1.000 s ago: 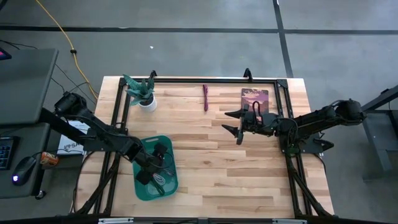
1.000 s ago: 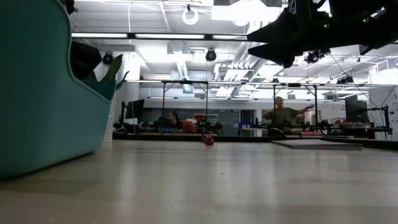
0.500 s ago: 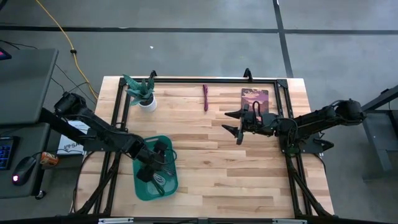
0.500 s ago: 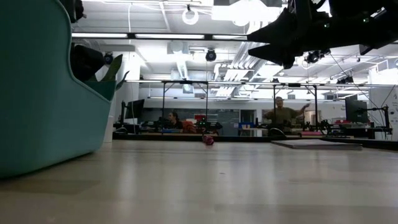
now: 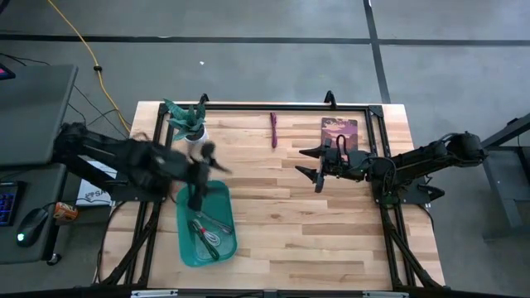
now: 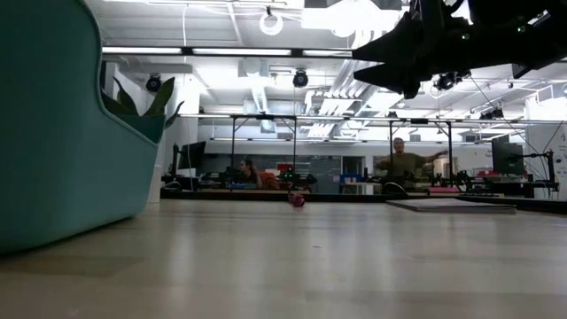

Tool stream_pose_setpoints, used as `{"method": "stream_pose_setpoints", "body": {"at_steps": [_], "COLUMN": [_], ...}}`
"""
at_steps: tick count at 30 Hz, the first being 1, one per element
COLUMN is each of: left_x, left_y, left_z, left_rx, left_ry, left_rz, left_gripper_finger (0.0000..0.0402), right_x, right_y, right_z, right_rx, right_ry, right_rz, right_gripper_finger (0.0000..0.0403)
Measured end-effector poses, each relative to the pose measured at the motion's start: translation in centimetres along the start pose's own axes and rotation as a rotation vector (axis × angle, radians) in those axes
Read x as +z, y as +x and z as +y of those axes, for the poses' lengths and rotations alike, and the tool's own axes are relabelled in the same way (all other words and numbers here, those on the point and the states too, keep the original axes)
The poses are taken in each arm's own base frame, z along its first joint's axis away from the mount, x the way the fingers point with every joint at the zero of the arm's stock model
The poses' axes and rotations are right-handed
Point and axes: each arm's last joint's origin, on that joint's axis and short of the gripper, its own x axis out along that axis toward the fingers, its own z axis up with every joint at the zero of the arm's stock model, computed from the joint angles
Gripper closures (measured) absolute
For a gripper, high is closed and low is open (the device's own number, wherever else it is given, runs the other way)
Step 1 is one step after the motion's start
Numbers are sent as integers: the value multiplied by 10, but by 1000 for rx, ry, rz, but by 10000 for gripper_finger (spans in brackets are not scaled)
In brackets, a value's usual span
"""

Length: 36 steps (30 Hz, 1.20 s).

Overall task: Pick and place USB-C Cables
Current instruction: Put the pink black charger cable into the green bin

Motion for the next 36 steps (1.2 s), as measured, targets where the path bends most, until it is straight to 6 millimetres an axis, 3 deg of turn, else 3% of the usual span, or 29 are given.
{"method": "stream_pose_setpoints", "body": {"at_steps": [5, 9, 15, 22, 29, 36], "left_x": [-4, -22, -65, -110, -109, -109], "left_y": [-30, -38, -23, 2, -4, -2], "left_z": [25, 31, 28, 12, 14, 14], "left_rx": [166, 260, 315, 207, 238, 231], "left_ry": [-93, -145, -222, -297, -326, -326], "left_rz": [-311, -484, -537, -537, -654, -646], "left_gripper_finger": [202, 202, 202, 202, 202, 202], "right_x": [0, 0, 0, 0, 0, 0], "right_y": [0, 0, 0, 0, 0, 0], "right_z": [0, 0, 0, 0, 0, 0], "right_rx": [1, -1, -3, -7, -7, -7], "right_ry": [-2, -3, -21, 5, 21, 26], "right_rz": [2, 0, 0, -1, -1, -1], "right_gripper_finger": [128, 128, 128, 128, 128, 128]}}
